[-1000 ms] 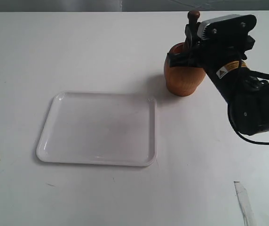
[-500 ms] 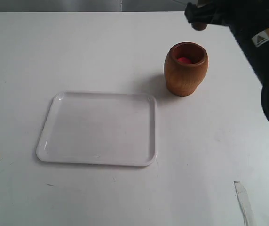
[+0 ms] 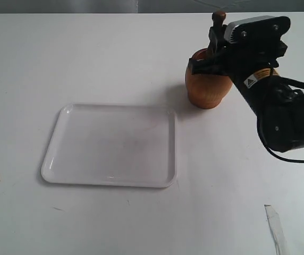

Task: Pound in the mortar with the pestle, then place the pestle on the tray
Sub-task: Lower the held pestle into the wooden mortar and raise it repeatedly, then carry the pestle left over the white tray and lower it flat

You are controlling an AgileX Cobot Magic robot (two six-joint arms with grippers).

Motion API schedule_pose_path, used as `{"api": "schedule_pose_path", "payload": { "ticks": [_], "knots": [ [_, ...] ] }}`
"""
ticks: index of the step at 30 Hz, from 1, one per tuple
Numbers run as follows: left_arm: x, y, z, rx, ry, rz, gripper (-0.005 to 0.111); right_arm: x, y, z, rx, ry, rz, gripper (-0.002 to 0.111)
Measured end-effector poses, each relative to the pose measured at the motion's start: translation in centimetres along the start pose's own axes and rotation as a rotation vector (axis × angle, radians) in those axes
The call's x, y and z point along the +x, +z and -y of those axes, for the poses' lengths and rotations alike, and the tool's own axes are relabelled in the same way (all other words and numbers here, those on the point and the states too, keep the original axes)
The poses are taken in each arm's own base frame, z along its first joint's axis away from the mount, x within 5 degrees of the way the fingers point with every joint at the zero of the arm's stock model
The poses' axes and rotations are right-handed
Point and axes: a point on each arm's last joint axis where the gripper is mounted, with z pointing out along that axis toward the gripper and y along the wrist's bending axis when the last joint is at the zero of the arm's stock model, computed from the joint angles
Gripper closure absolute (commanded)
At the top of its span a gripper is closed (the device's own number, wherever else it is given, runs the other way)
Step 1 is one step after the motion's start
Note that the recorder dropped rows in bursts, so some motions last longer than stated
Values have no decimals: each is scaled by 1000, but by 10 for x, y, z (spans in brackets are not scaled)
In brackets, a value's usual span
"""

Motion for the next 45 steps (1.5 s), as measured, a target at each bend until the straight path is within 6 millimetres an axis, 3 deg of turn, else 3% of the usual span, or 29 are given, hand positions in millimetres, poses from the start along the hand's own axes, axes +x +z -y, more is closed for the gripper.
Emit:
{"api": "schedule_pose_path", "payload": {
  "ticks": [7, 9, 10, 12, 14, 16, 20, 22, 27, 31, 39, 42, 45],
  "knots": [
    [0, 0, 0, 0, 0, 0, 107, -10, -3, 0, -11, -3, 44, 108],
    [0, 0, 0, 0, 0, 0, 107, -39, -11, 0, -30, -18, 117, 108],
    [0, 0, 0, 0, 0, 0, 107, -65, -20, 1, -34, -22, 201, 108],
    [0, 0, 0, 0, 0, 0, 107, -90, -31, 4, -26, -29, 284, 108],
    [0, 0, 0, 0, 0, 0, 107, -97, -35, 6, -12, -43, 307, 108],
    [0, 0, 0, 0, 0, 0, 107, -85, -29, 5, -7, -57, 255, 108],
    [0, 0, 0, 0, 0, 0, 107, -18, -6, -1, -21, -58, 31, 108],
    [0, 0, 0, 0, 0, 0, 107, 5, 1, -2, -19, -77, 20, 108],
    [0, 0, 0, 0, 0, 0, 107, 3, 3, -2, -11, -79, 65, 108],
    [0, 0, 0, 0, 0, 0, 107, -19, -5, -2, -38, -66, 63, 108],
    [0, 0, 0, 0, 0, 0, 107, -109, -46, -7, -188, -16, 283, 108],
    [0, 0, 0, 0, 0, 0, 107, -124, -59, -15, -310, -10, 307, 108],
    [0, 0, 0, 0, 0, 0, 107, -124, -65, -25, -442, 4, 283, 108]
  ]
}}
